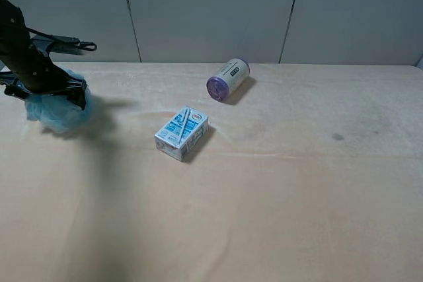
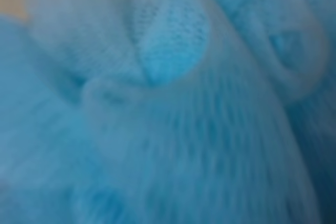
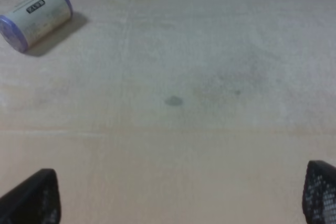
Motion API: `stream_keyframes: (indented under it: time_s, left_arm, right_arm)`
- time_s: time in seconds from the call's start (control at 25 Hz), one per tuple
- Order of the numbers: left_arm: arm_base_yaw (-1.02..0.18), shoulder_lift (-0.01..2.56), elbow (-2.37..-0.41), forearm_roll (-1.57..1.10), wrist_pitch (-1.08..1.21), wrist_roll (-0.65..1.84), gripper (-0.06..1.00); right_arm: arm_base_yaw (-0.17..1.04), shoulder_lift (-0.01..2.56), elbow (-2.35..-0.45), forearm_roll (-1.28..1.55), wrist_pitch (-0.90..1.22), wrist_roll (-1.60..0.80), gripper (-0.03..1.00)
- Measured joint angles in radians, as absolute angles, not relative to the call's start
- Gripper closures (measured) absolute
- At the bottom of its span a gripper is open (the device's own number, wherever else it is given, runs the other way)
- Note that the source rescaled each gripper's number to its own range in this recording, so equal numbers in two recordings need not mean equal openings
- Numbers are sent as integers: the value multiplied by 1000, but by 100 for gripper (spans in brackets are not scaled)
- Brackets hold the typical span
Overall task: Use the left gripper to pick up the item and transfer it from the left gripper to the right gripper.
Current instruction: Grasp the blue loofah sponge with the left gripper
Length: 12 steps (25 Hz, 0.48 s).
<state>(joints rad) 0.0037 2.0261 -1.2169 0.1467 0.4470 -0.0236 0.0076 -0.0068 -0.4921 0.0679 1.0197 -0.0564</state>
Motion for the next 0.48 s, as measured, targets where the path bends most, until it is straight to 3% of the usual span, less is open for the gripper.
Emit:
stream_keyframes:
  time_s: [0.08,0.2,0.48]
  left_arm:
    - [4,2041,-1217,147,440,-24,11]
    - [3,2047,-1217,146,438,-24,37]
    - [3,2046,-1217,147,428,-23,40]
  right_arm:
    - [8,-7,-492,68,1020,-56,-3]
    - [8,-7,-492,68,1020,-56,-3]
    - [8,-7,-492,68,1020,-56,-3]
